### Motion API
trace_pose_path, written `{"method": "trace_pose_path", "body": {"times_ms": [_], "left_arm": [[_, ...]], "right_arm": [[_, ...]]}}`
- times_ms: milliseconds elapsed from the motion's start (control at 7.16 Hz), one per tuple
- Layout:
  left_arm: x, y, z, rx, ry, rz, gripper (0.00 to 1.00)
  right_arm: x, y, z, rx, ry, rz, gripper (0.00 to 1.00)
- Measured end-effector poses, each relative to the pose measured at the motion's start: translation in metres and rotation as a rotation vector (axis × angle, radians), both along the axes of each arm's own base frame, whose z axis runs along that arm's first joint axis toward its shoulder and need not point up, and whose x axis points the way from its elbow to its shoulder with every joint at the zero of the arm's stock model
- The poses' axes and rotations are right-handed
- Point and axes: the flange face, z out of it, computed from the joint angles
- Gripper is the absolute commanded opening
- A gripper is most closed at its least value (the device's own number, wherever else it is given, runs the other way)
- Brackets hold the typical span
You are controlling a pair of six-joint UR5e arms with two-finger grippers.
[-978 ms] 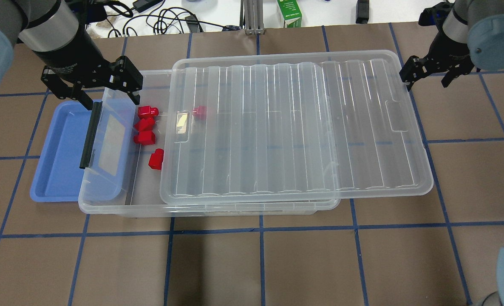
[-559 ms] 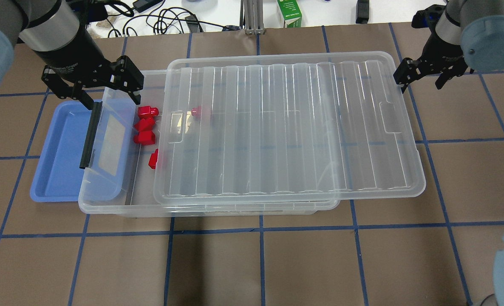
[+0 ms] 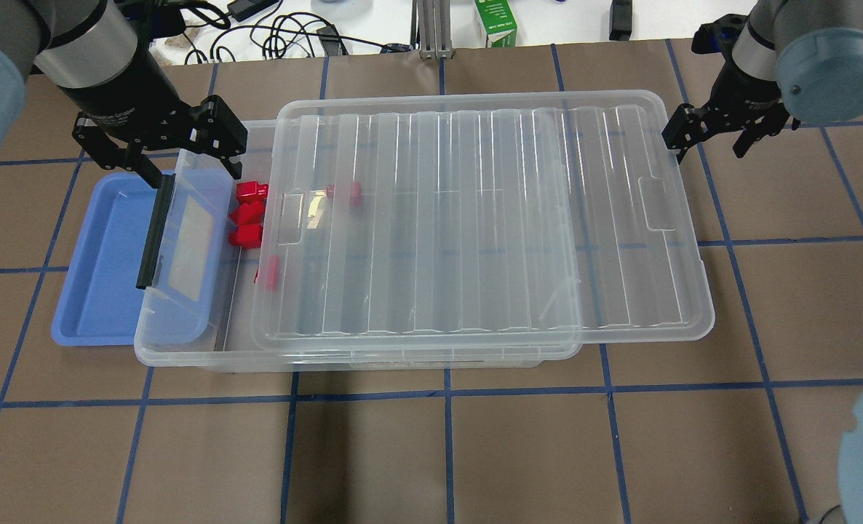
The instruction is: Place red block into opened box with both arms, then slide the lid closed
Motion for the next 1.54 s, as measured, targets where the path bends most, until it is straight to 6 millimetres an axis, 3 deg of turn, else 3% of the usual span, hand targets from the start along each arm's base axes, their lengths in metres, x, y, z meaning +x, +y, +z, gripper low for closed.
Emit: {"method": "trace_pose_path", "body": {"times_ms": [1117,1536], "left_arm": [[0.000,0.000,0.001,-0.003,-0.001,0.003,1.00],[0.000,0.000,0.001,-0.002,-0.003,0.002,1.00]], "right_arm": [[0.022,-0.001,-0.012,0.031,-0.014,0.014,1.00],[0.040,-0.002,-0.015,0.035,-0.012,0.031,1.00]]}}
